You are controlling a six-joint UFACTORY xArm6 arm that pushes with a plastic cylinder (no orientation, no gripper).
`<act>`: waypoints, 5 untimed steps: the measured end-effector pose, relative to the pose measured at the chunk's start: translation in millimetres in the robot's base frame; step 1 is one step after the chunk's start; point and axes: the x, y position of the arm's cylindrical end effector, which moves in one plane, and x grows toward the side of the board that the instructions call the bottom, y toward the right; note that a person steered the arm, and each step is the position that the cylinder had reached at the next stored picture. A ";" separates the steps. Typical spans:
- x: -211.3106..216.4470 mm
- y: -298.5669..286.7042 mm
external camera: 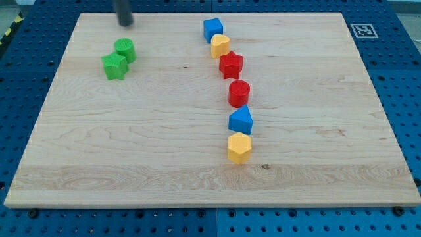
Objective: Move the green circle above the blue cube
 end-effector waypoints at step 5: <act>125.1 39.0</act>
